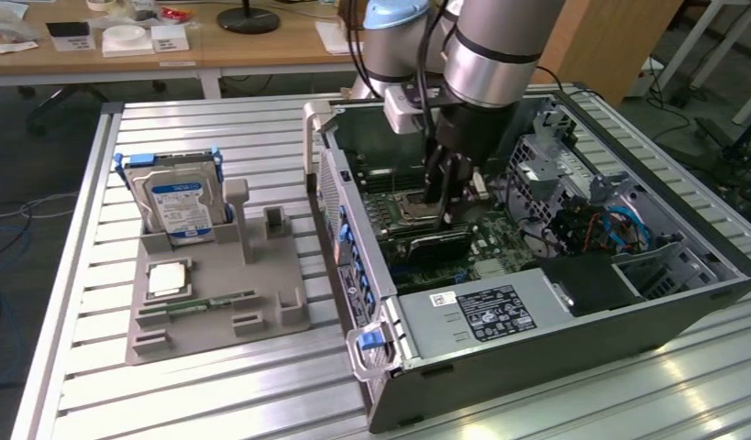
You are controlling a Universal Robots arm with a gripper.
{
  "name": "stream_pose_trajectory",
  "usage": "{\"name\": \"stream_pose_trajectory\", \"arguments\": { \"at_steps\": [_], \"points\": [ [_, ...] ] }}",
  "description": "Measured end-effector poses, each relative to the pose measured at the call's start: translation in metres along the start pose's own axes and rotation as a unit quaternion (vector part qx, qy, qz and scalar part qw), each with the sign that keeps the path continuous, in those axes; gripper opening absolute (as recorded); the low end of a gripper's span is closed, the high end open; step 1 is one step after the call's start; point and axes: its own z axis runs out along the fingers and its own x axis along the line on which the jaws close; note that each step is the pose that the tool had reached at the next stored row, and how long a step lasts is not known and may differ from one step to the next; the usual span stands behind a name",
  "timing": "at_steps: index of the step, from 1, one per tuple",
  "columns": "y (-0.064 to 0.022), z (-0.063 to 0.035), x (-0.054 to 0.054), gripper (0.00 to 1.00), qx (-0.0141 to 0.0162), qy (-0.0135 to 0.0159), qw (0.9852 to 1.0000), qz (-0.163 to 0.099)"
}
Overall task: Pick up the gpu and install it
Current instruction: 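Insert the gpu into the slot, then press down on the gpu until it lock into place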
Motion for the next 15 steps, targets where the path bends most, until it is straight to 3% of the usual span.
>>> {"name": "stream_pose_trajectory", "arguments": {
  "at_steps": [5,15],
  "points": [
    [0.0,-0.0073,0.0,0.51,0.0,0.0022,1.0,0.0],
    [0.0,-0.0144,-0.001,0.51,0.0001,0.0029,1.0,0.0]
  ]
}}
